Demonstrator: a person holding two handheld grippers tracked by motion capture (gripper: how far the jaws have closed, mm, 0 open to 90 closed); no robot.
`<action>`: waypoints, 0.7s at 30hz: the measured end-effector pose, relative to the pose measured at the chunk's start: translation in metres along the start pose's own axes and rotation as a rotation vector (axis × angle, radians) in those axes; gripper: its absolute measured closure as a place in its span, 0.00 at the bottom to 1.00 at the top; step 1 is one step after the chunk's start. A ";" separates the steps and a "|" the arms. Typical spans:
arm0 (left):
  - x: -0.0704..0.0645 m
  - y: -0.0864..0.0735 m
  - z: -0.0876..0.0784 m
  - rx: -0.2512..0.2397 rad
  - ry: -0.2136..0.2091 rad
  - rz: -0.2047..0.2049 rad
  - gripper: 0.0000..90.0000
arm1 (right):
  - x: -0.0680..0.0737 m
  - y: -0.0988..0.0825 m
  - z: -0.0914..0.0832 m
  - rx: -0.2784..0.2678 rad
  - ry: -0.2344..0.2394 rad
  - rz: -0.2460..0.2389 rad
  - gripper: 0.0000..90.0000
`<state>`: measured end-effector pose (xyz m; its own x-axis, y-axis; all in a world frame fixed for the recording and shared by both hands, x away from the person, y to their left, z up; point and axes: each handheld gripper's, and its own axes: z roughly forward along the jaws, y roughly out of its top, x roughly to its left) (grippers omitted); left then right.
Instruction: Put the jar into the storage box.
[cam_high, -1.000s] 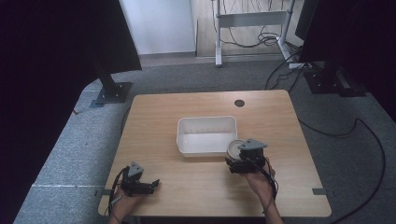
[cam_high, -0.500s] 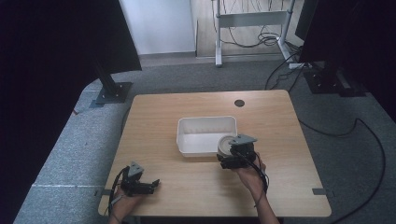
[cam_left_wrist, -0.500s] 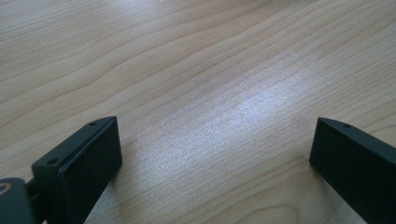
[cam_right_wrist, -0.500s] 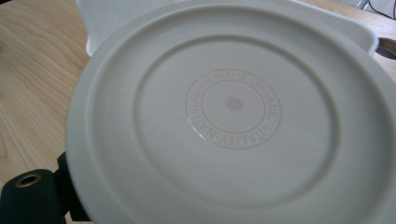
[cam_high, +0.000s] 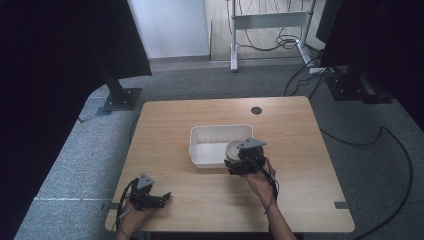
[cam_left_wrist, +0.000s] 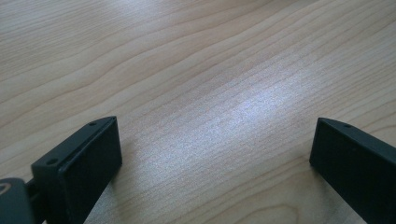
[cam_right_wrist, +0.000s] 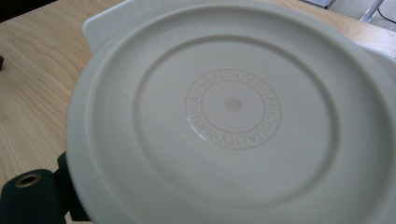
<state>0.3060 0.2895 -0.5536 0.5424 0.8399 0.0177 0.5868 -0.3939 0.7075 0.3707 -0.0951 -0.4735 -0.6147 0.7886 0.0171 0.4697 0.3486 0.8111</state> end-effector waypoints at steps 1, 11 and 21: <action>0.000 0.000 0.000 0.000 0.000 0.000 0.02 | 0.000 0.001 0.001 0.001 0.000 -0.001 0.10; 0.000 0.000 0.000 0.000 -0.001 -0.002 0.02 | 0.005 0.014 0.018 0.007 0.005 -0.025 0.10; 0.000 0.000 0.000 0.000 -0.002 0.000 0.02 | 0.010 0.025 0.033 0.010 0.002 -0.030 0.10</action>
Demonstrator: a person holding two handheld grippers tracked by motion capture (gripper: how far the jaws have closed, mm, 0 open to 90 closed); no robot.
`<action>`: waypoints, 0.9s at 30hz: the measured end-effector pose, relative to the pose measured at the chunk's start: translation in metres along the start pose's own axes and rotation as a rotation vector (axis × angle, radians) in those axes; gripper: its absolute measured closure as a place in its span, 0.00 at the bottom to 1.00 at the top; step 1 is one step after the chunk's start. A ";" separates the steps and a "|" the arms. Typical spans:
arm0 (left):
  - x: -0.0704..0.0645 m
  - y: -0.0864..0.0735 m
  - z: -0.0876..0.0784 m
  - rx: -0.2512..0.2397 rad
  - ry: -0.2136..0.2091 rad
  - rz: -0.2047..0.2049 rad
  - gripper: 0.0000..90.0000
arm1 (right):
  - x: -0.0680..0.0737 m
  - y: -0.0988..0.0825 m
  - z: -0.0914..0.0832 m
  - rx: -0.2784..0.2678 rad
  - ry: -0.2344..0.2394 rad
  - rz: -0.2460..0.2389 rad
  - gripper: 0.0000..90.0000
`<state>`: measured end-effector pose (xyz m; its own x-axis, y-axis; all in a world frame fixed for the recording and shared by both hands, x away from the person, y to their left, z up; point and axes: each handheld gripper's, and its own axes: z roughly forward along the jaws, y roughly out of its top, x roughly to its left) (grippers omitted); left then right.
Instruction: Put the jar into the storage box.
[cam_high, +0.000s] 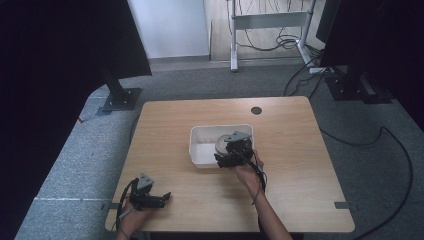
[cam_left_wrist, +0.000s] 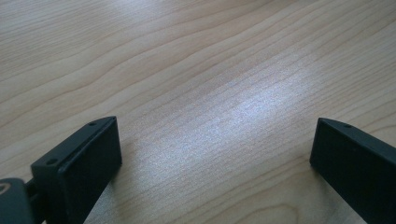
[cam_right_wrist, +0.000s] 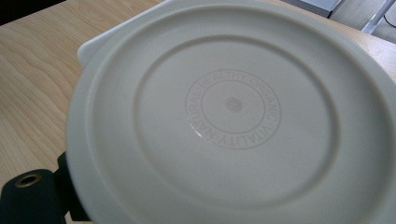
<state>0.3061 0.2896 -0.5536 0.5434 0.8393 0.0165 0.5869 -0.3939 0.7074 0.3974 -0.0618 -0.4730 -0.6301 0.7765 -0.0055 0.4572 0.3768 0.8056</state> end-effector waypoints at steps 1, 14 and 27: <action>0.000 0.000 0.000 0.000 0.000 0.000 0.02 | 0.001 0.001 0.002 0.001 -0.001 -0.003 0.10; 0.000 0.000 0.000 0.001 0.000 0.000 0.02 | 0.007 0.009 0.022 0.001 0.004 -0.006 0.10; 0.000 0.000 0.000 0.000 -0.001 0.000 0.02 | 0.014 0.013 0.045 0.006 -0.008 -0.004 0.10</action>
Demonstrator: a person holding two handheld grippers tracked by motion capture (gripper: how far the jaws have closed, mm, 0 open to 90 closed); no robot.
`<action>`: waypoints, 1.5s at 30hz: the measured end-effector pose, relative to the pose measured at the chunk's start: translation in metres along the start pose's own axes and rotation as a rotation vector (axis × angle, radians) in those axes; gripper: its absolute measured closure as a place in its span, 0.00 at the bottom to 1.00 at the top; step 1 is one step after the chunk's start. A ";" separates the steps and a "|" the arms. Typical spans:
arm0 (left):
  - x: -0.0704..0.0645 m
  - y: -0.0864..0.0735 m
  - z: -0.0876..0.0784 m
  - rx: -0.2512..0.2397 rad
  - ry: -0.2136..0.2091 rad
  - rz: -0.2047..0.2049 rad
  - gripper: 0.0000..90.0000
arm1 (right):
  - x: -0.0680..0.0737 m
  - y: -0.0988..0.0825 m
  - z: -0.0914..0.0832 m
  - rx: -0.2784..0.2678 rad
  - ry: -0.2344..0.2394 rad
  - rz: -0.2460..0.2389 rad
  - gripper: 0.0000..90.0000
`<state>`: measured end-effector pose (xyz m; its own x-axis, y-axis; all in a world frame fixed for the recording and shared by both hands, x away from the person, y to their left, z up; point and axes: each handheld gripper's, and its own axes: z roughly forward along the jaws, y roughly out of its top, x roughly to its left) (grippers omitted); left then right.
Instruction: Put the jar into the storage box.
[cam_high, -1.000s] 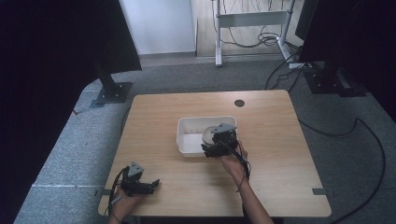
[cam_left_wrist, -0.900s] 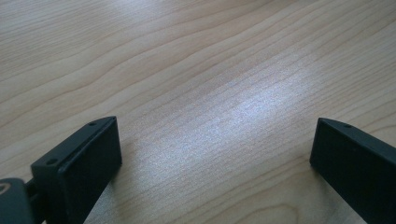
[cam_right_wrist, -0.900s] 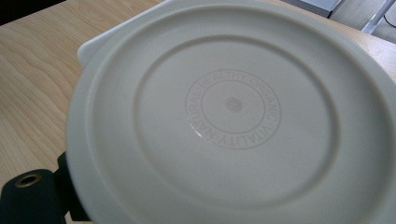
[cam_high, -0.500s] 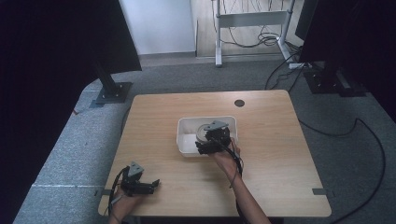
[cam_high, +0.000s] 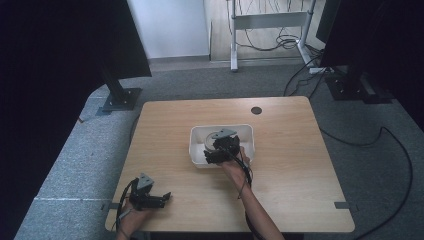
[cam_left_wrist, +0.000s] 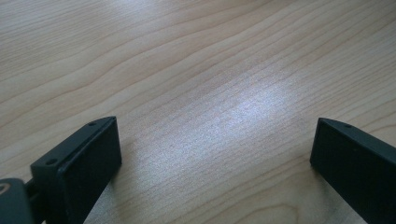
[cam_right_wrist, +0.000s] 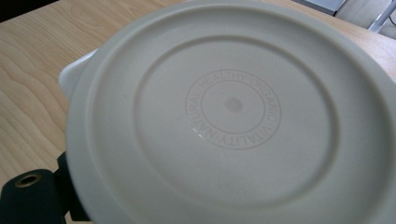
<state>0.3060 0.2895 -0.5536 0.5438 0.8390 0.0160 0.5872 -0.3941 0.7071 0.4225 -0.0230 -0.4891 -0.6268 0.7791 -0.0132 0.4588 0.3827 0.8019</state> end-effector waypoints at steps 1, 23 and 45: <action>0.000 0.000 0.000 0.000 0.000 0.000 0.02 | 0.001 0.000 0.002 0.004 -0.002 -0.001 0.10; 0.000 0.000 0.000 0.001 0.000 0.000 0.02 | 0.018 -0.001 0.038 0.048 -0.045 -0.014 0.10; 0.000 0.000 0.000 -0.001 0.001 0.000 0.02 | 0.023 -0.009 0.048 0.077 -0.086 -0.013 0.10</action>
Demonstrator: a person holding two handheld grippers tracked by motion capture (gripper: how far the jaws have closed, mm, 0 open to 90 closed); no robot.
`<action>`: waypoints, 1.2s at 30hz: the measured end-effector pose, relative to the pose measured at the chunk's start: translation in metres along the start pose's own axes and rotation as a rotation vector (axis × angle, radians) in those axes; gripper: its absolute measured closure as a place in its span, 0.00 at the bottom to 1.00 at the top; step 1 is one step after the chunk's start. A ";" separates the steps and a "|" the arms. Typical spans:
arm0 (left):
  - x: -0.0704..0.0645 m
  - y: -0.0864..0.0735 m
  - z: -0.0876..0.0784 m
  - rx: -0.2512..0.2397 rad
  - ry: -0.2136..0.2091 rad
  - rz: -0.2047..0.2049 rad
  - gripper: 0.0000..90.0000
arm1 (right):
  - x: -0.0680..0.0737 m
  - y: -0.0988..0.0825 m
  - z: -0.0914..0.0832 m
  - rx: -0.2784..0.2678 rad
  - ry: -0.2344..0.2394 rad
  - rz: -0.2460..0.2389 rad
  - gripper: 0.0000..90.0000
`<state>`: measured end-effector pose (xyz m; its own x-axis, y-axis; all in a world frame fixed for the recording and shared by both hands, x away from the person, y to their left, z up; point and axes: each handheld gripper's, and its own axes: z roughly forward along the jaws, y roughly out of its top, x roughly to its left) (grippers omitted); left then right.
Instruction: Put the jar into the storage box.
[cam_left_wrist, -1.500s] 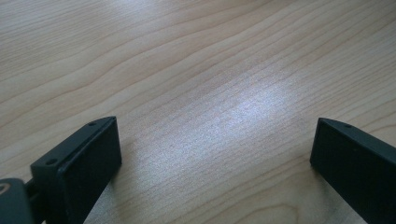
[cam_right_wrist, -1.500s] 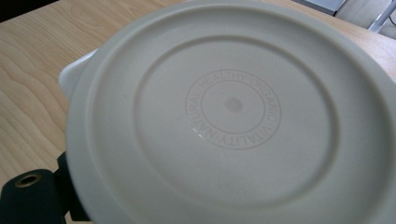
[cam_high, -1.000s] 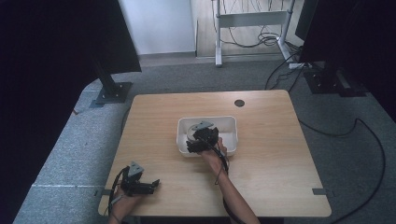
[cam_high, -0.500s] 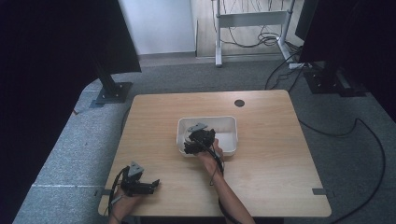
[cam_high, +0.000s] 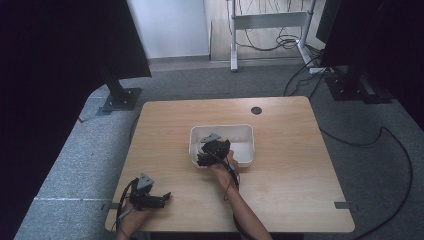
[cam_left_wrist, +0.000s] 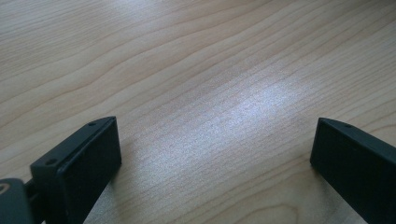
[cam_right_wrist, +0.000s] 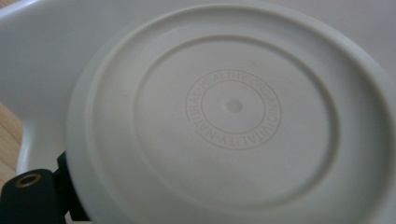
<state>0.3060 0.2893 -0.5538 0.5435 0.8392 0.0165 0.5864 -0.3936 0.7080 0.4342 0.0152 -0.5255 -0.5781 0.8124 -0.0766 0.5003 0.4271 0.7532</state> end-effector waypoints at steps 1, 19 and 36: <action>0.000 0.000 0.000 0.000 0.000 0.000 0.02 | 0.000 0.000 0.000 -0.002 0.002 0.007 0.10; 0.000 0.000 0.000 0.002 0.001 0.002 0.02 | -0.002 0.003 -0.003 -0.012 0.013 0.014 0.03; 0.000 0.000 0.000 0.002 0.001 0.002 0.02 | -0.006 0.000 -0.011 -0.046 0.036 0.019 0.02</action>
<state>0.3060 0.2894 -0.5536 0.5441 0.8388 0.0182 0.5866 -0.3959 0.7065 0.4305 0.0062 -0.5178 -0.5920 0.8050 -0.0387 0.4817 0.3919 0.7838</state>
